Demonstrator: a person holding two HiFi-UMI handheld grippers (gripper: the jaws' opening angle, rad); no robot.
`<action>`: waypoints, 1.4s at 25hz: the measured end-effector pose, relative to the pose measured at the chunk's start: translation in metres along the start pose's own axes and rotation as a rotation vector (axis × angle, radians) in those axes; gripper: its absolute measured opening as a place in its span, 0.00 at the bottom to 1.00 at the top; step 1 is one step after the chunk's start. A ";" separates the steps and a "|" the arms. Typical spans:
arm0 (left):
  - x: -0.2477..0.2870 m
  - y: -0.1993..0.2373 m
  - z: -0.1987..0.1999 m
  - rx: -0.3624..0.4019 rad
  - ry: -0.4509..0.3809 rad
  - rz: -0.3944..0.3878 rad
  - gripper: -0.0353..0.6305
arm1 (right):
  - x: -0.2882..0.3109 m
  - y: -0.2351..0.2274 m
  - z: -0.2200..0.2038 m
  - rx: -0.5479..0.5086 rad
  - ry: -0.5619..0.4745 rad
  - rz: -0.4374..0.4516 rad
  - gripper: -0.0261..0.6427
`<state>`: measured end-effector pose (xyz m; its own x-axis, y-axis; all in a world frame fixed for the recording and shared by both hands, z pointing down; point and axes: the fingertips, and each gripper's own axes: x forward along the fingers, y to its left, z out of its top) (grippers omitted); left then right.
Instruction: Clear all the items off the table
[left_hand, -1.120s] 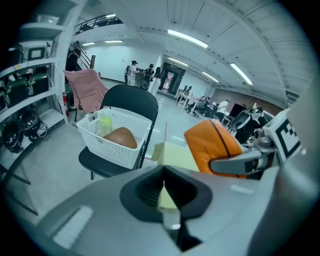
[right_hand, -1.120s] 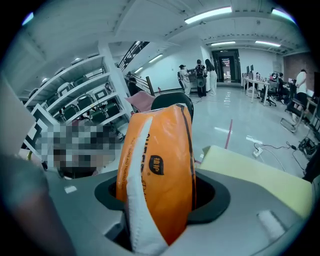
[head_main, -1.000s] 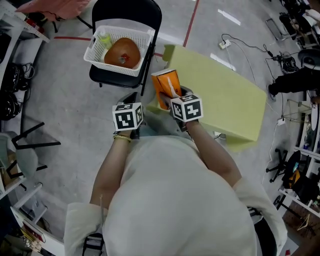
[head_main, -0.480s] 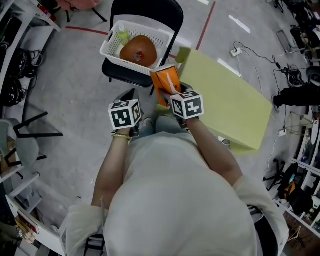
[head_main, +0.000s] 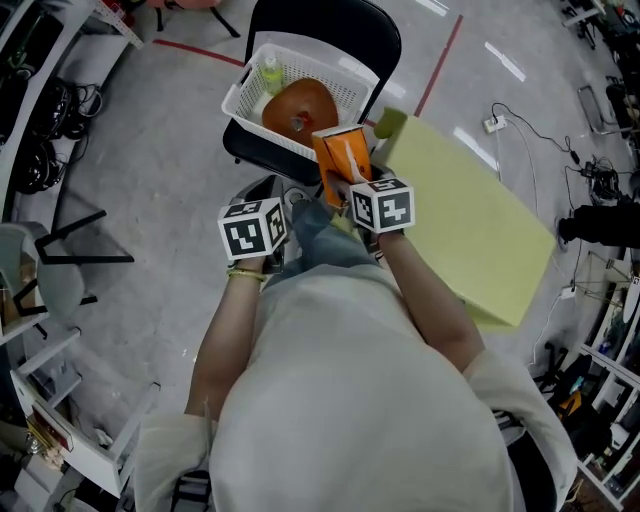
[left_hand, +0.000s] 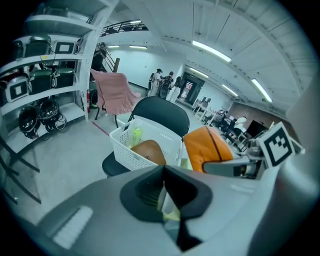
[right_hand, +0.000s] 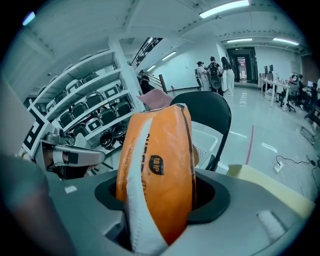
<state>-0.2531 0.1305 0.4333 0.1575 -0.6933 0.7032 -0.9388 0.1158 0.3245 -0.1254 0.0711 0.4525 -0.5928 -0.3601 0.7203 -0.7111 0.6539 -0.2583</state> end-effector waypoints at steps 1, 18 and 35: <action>0.005 0.005 0.007 -0.003 0.001 0.003 0.07 | 0.007 -0.001 0.007 -0.004 0.001 0.002 0.49; 0.095 0.054 0.061 -0.085 0.069 0.033 0.07 | 0.107 -0.038 0.060 -0.013 0.093 0.018 0.49; 0.163 0.089 0.074 -0.126 0.138 0.046 0.07 | 0.192 -0.058 0.060 -0.020 0.204 0.033 0.49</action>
<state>-0.3336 -0.0247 0.5301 0.1643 -0.5823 0.7962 -0.9014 0.2391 0.3610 -0.2199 -0.0757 0.5673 -0.5254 -0.1979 0.8275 -0.6840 0.6768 -0.2723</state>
